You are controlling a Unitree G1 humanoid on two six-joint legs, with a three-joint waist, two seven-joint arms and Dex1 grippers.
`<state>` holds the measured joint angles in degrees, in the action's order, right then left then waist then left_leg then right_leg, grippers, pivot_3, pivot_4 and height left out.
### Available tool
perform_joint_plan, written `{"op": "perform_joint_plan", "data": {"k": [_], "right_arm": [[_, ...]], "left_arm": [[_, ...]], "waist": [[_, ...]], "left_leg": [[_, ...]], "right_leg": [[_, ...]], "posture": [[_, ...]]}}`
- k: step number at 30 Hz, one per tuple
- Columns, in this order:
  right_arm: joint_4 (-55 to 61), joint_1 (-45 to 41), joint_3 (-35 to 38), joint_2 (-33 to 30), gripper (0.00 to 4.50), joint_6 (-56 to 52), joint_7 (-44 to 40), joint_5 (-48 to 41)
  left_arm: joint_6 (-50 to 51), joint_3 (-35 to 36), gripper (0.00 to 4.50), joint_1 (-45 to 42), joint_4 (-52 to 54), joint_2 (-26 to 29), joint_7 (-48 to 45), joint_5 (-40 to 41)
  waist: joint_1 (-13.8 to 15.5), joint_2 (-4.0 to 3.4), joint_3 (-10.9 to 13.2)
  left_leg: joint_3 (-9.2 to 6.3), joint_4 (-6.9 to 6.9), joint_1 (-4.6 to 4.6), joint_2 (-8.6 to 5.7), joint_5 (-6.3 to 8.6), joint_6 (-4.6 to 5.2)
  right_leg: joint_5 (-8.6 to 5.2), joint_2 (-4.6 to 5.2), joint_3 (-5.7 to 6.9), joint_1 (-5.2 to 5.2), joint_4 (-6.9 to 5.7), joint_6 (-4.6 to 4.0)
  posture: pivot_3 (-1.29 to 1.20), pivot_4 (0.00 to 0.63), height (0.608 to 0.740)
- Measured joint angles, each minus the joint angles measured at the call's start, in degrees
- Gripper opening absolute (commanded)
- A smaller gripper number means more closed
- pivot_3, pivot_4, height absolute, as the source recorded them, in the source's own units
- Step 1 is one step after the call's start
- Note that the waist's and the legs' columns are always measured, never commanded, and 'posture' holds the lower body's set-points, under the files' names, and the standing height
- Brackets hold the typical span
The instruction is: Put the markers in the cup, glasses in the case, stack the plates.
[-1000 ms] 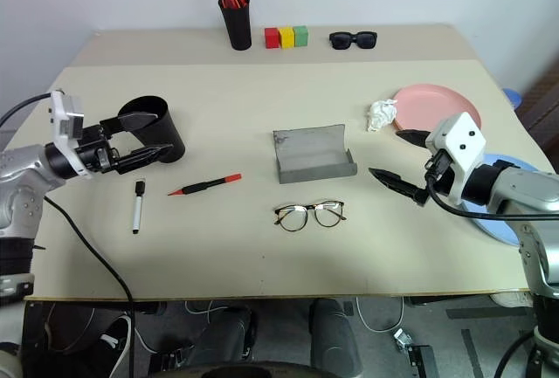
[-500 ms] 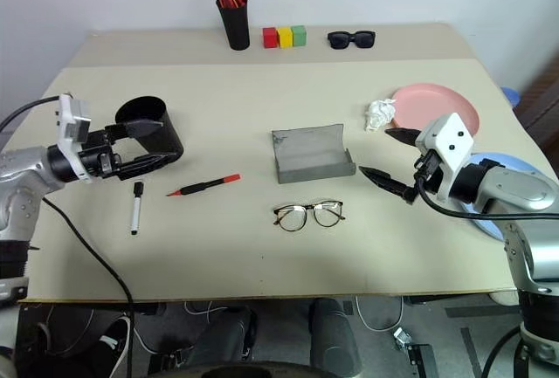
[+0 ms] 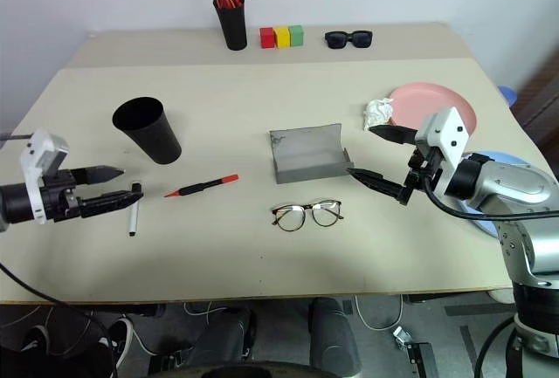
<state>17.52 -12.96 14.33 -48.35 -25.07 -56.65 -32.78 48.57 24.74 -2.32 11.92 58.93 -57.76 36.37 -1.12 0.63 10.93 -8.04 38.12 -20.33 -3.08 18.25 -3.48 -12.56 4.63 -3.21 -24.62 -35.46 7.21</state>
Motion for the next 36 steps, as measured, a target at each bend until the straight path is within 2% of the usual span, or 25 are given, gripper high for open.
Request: {"op": "perform_joint_plan", "data": {"k": [3, 7, 13, 21, 30, 36], "right_arm": [[-1.0, -0.9, -1.2, 0.1, 4.38, 0.0, -0.5, 0.0], [-2.1, -1.4, -2.3, 0.1, 4.38, 0.0, -1.0, 0.2], [-2.7, -2.6, -3.6, 0.1, 4.38, 0.0, -1.5, 0.6], [-2.7, -3.0, -3.8, 0.1, 4.38, 0.0, -1.4, 0.7], [-2.6, -2.8, -3.8, 0.1, 4.38, 0.0, -0.4, 1.2], [-2.6, -2.8, -3.8, 0.1, 4.38, 0.0, 0.1, 1.3]], "left_arm": [[0.6, 1.3, 4.50, 2.3, 0.5, -0.3, 6.2, -3.4], [2.2, 1.6, 4.50, 3.0, 0.4, -3.8, 16.4, -8.0], [11.6, 0.9, 4.50, -2.7, 0.5, -9.7, 26.8, -8.3], [21.3, -0.7, 4.50, -5.6, 3.4, -11.2, 29.4, -6.2], [30.7, -1.1, 4.50, -16.0, 2.7, -18.8, 37.5, -6.0], [34.9, -3.2, 4.50, -17.8, 2.6, -19.6, 39.5, -6.8]], "waist": [[0.3, 0.00, 0.0], [0.3, 0.01, 0.0], [0.3, 0.03, 0.0], [0.2, 0.03, 0.0], [0.3, 0.05, 0.0], [0.2, 0.05, 0.0]], "left_leg": [[0.00, 0.00, 0.01, -0.01, 0.00, 0.00], [-0.01, 0.00, -0.01, -0.01, 0.00, 0.00], [-0.03, 0.03, 0.00, -0.03, 0.00, -0.01], [-0.02, 0.01, -0.01, -0.03, 0.00, -0.02], [-0.03, 0.03, -0.01, -0.06, 0.00, -0.03], [-0.03, 0.02, -0.02, -0.06, -0.01, -0.04]], "right_leg": [[0.00, 0.01, 0.00, 0.02, 0.00, 0.00], [0.00, 0.01, 0.00, 0.01, 0.02, 0.00], [0.01, 0.03, 0.01, 0.02, -0.01, 0.00], [0.01, 0.03, 0.01, -0.03, -0.03, 0.00], [0.02, 0.04, 0.00, -0.01, -0.03, 0.00], [0.02, 0.04, 0.00, -0.03, -0.04, 0.00]], "posture": [[0.00, 0.150, 0.740], [0.00, 0.150, 0.740], [0.00, 0.150, 0.740], [0.00, 0.150, 0.740], [0.00, 0.150, 0.740], [0.00, 0.150, 0.740]]}}
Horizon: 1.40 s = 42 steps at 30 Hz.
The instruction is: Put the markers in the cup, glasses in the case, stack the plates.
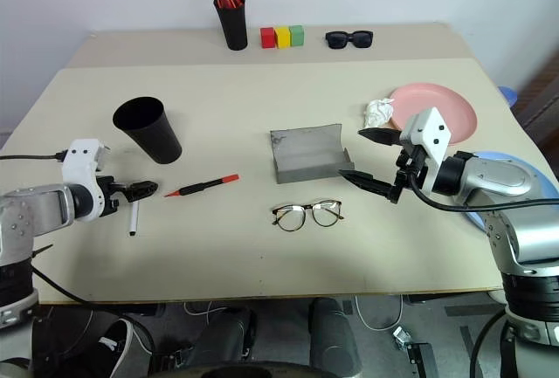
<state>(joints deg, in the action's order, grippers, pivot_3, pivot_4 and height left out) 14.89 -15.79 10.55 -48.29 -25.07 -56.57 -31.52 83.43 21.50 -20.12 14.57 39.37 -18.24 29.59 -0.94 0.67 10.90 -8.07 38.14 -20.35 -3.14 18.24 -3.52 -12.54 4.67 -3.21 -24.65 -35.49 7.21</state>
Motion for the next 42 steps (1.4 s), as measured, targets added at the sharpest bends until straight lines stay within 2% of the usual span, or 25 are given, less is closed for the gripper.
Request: {"op": "perform_joint_plan", "data": {"k": [6, 7, 8, 16, 17, 19, 24, 25, 27, 30, 36, 42], "right_arm": [[0.0, 0.4, 0.0, 0.0, 4.38, 0.0, 0.2, 0.0], [0.0, 0.6, 0.0, 0.0, 4.45, 0.0, 0.2, 0.0], [0.0, 0.7, 0.0, 0.0, 4.45, 0.0, 0.2, 0.0], [0.0, 0.7, 0.0, -0.1, 4.45, -0.1, 0.5, 0.3], [0.0, 0.7, 0.0, -0.1, 4.45, -0.1, 0.5, 0.4], [0.0, 0.8, 0.0, -0.2, 4.45, -0.1, 0.5, 0.5], [0.0, 1.1, 0.1, -0.2, 4.45, -0.2, 0.5, 0.6], [0.0, 1.2, 0.1, -0.2, 4.45, -0.2, 0.5, 0.7], [0.0, 1.2, 0.1, -0.2, 4.45, -0.2, 0.5, 0.9], [0.0, 1.2, 0.1, -0.2, 4.45, -0.2, 0.5, 1.0], [0.0, 1.2, 0.1, -0.2, 4.45, -0.2, 0.6, 1.0], [0.0, 1.2, 0.2, -0.2, 4.45, -0.2, 0.6, 1.0]], "left_arm": [[1.5, 0.0, 4.50, -1.1, -0.7, -0.3, 1.5, -1.2], [1.5, 0.0, 3.95, -1.3, -0.8, -0.8, 1.7, -1.5], [1.5, 0.0, 3.67, -1.5, -1.1, -1.6, 2.0, -1.6], [1.4, -0.4, 3.67, -2.7, -1.7, -4.0, 3.0, -3.0], [1.4, -0.4, 3.13, -2.7, -1.7, -4.2, 3.2, -3.1], [1.4, -0.5, 2.36, -2.6, -1.7, -4.0, 3.2, -3.3], [1.3, -1.2, 2.36, -2.6, -1.7, -3.6, 2.4, -3.4], [1.3, -1.3, 2.13, -2.6, -1.8, -3.6, 2.4, -3.6], [1.1, -1.5, 1.45, -2.6, -2.0, -3.4, 2.5, -4.2], [1.1, -1.6, 0.02, -2.6, -2.0, -3.4, 2.4, -4.3], [1.1, -1.8, 0.02, -2.4, -1.8, -2.9, 1.6, -4.2], [3.3, -5.9, 0.02, 1.1, 1.9, 5.1, -7.1, 0.8]], "waist": [[0.2, 0.00, 0.0], [0.2, 0.00, 0.0], [0.2, 0.00, 0.0], [0.2, 0.00, 0.0], [0.2, 0.00, 0.0], [0.2, 0.00, 0.0], [0.2, 0.00, 0.0], [0.2, 0.00, 0.0], [0.2, 0.00, 0.0], [0.2, 0.00, 0.0], [0.2, 0.00, 0.0], [0.0, 0.00, 0.0]], "left_leg": [[0.00, 0.00, 0.00, -0.01, -0.01, -0.01], [0.00, 0.00, 0.00, -0.01, -0.01, -0.01], [0.00, 0.01, 0.00, -0.01, -0.01, -0.02], [0.00, 0.01, 0.01, -0.01, -0.02, -0.04], [0.00, 0.01, 0.01, -0.01, -0.03, -0.04], [0.00, 0.01, 0.01, -0.01, -0.03, -0.05], [0.00, 0.01, 0.01, -0.02, -0.03, -0.05], [0.00, 0.01, 0.02, -0.01, -0.03, -0.05], [0.00, 0.01, 0.02, -0.02, -0.03, -0.05], [0.00, 0.01, 0.02, -0.02, -0.03, -0.05], [0.00, 0.01, 0.02, -0.02, -0.03, -0.06], [0.01, 0.00, 0.02, -0.01, -0.03, -0.05]], "right_leg": [[0.00, 0.01, 0.00, 0.00, 0.00, 0.00], [0.00, 0.01, 0.00, 0.00, 0.00, 0.00], [0.00, 0.01, 0.00, 0.01, 0.00, 0.00], [0.00, 0.01, 0.00, 0.01, -0.02, 0.00], [0.00, 0.01, 0.00, 0.01, -0.02, 0.00], [0.00, 0.01, 0.00, 0.01, -0.02, 0.00], [0.00, 0.01, 0.00, 0.01, -0.02, 0.00], [0.00, 0.01, 0.00, 0.01, -0.03, 0.00], [0.00, 0.01, 0.00, 0.01, -0.04, 0.00], [0.00, 0.01, 0.00, 0.01, -0.03, 0.00], [0.00, 0.02, 0.00, 0.01, -0.04, 0.00], [0.00, 0.01, -0.01, 0.01, -0.02, 0.00]], "posture": [[0.00, 0.150, 0.740], [0.00, 0.150, 0.740], [0.00, 0.150, 0.740], [0.00, 0.150, 0.740], [0.00, 0.150, 0.740], [0.00, 0.150, 0.740], [0.00, 0.150, 0.740], [0.00, 0.150, 0.740], [0.00, 0.150, 0.740], [0.00, 0.150, 0.740], [0.00, 0.150, 0.740], [0.00, 0.150, 0.740]]}}
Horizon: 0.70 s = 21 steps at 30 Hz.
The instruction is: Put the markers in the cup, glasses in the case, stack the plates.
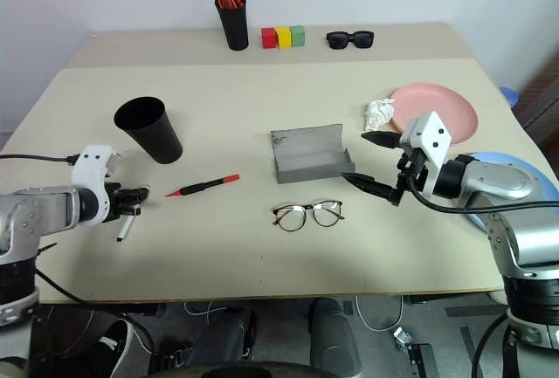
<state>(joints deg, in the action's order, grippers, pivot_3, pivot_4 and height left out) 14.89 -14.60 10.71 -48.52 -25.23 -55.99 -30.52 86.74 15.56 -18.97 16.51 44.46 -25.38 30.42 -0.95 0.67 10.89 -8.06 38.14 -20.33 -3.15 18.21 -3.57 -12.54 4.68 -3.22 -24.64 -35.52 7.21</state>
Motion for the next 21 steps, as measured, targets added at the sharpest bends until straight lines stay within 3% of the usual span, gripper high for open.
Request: {"op": "perform_joint_plan", "data": {"k": [4, 7, 14, 21], "right_arm": [[-0.1, 0.0, 0.0, 0.0, 4.45, 0.0, 0.0, 0.0], [-0.2, 0.1, 0.1, 0.0, 4.45, 0.0, 0.0, 0.0], [0.2, 0.1, 3.1, 0.0, 4.45, -4.3, -2.2, -6.7], [3.1, -0.6, 6.0, 0.1, 4.45, -8.5, -3.1, -14.2]], "left_arm": [[-2.2, -1.7, 0.02, 3.3, 2.1, 5.7, -7.6, 3.8], [-13.2, -1.6, 0.02, 6.7, 5.9, 6.9, -13.7, 4.3], [-43.1, 2.2, 0.02, 5.7, 7.7, -0.8, -20.7, 3.6], [-54.3, 4.6, 0.02, -1.4, 0.5, -3.2, -19.6, 3.1]], "waist": [[0.0, 0.00, 0.0], [0.1, 0.00, 0.0], [0.4, 0.00, 0.0], [0.3, -0.01, 0.0]], "left_leg": [[0.00, 0.00, -0.01, 0.00, 0.00, 0.00], [0.00, 0.00, -0.03, 0.01, 0.00, 0.00], [0.00, 0.01, -0.05, 0.03, 0.00, 0.00], [0.03, 0.02, -0.03, 0.02, 0.00, 0.01]], "right_leg": [[0.00, 0.00, 0.00, 0.00, 0.00, -0.01], [0.00, 0.02, 0.00, 0.00, 0.04, -0.01], [0.04, 0.01, 0.01, 0.04, 0.14, -0.07], [0.06, -0.01, 0.01, 0.05, 0.13, -0.02]], "posture": [[0.00, 0.150, 0.740], [0.00, 0.150, 0.740], [0.00, 0.150, 0.740], [0.00, 0.150, 0.740]]}}
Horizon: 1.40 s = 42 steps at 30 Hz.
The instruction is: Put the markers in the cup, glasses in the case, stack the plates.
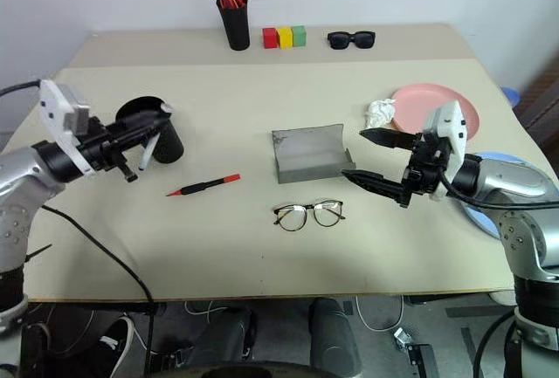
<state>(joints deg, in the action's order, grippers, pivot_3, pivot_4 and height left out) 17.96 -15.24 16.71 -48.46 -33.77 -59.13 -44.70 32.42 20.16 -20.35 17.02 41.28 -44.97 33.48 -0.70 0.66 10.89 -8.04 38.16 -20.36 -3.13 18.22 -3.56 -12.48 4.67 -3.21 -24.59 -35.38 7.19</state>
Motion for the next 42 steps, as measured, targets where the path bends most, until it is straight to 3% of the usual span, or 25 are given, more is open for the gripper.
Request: {"op": "perform_joint_plan", "data": {"k": [6, 12, 18, 23, 31, 42], "right_arm": [[0.8, -5.2, 2.6, 2.6, 4.45, -1.9, 3.3, -7.3], [1.6, -6.2, 3.1, 2.7, 4.45, -1.9, 4.9, -8.5], [1.6, -6.1, 3.1, 3.0, 4.45, -1.6, 5.3, -8.4], [1.5, -6.1, 3.1, 3.0, 4.45, -1.2, 5.7, -8.3], [1.0, -6.1, 2.7, 3.0, 4.45, -1.2, 6.0, -7.6], [0.8, -6.1, 2.6, 2.7, 4.45, -1.3, 6.5, -7.2]], "left_arm": [[-2.6, 1.9, 0.02, -9.7, -5.4, -1.5, 4.3, 1.3], [-1.9, 2.0, 0.02, -12.6, -6.4, -1.5, 6.8, 2.4], [-11.8, 3.4, 0.02, -16.5, -15.7, -1.1, 9.2, -2.2], [-19.9, 5.1, 0.02, -16.1, -25.3, -1.2, 9.0, -4.9], [-33.3, 5.3, 0.02, -15.8, -34.6, -7.4, 6.2, -5.9], [-38.9, 3.2, 0.02, -15.7, -41.0, -11.3, 4.8, -6.8]], "waist": [[-0.1, 0.01, 0.0], [-0.1, 0.01, 0.0], [-0.2, 0.01, 0.0], [0.0, 0.02, 0.0], [0.1, 0.02, 0.0], [0.0, 0.03, 0.0]], "left_leg": [[-0.01, 0.00, 0.00, -0.01, 0.01, 0.01], [-0.01, 0.00, -0.01, -0.01, 0.03, 0.04], [0.00, 0.00, 0.01, -0.01, 0.02, 0.04], [-0.01, 0.01, -0.02, -0.01, 0.02, 0.04], [-0.02, 0.02, -0.02, -0.03, 0.02, 0.04], [-0.02, 0.02, -0.03, -0.03, 0.02, 0.04]], "right_leg": [[0.02, 0.00, 0.00, 0.00, 0.02, 0.04], [0.04, 0.00, 0.00, -0.01, 0.02, 0.06], [0.04, -0.01, 0.00, -0.01, 0.01, 0.06], [0.04, 0.00, 0.00, -0.02, 0.03, 0.07], [0.07, 0.01, 0.00, -0.02, 0.03, 0.10], [0.07, 0.01, 0.00, -0.03, 0.03, 0.10]], "posture": [[0.00, 0.150, 0.740], [0.00, 0.150, 0.740], [0.00, 0.150, 0.740], [0.00, 0.150, 0.740], [0.00, 0.150, 0.740], [0.00, 0.150, 0.740]]}}
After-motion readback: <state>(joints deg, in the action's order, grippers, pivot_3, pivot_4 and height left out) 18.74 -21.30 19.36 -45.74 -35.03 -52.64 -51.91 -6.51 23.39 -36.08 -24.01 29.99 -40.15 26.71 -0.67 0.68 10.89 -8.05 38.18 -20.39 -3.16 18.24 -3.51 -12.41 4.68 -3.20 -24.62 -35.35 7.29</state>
